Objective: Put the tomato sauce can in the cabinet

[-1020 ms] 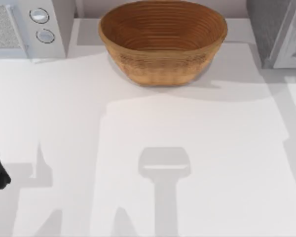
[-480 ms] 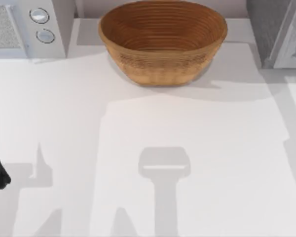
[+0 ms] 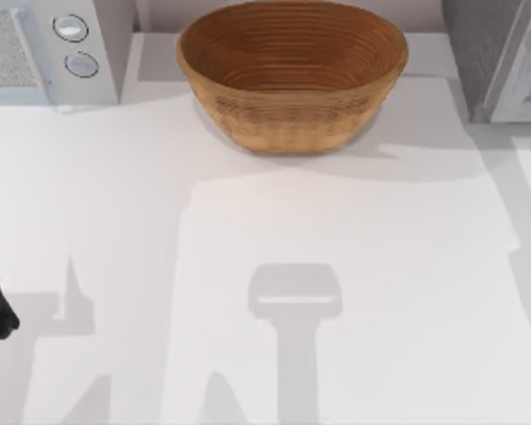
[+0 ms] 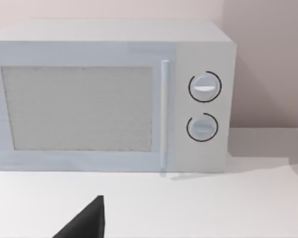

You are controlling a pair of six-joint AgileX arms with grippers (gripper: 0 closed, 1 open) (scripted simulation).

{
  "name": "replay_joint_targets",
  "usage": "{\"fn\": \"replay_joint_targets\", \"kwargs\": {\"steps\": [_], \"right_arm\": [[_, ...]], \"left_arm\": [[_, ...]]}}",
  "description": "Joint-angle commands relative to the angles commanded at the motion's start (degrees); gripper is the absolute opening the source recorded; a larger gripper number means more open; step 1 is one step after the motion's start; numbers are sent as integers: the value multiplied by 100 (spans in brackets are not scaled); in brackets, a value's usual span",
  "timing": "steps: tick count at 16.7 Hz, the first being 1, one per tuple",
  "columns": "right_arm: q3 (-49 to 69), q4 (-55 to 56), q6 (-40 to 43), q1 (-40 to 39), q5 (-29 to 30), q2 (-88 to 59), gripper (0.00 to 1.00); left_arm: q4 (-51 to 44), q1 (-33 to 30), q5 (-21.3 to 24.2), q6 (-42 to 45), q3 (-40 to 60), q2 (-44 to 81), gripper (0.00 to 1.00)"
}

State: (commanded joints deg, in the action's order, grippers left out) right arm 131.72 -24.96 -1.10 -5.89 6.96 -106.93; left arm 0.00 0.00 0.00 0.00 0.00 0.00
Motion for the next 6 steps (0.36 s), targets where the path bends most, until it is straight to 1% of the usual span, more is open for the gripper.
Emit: {"fn": "replay_joint_targets", "kwargs": {"steps": [1, 6], "right_arm": [[0, 0, 0, 0, 0, 0, 100], [0, 0, 0, 0, 0, 0, 100]], "left_arm": [[0, 0, 0, 0, 0, 0, 100], [0, 0, 0, 0, 0, 0, 100]]}}
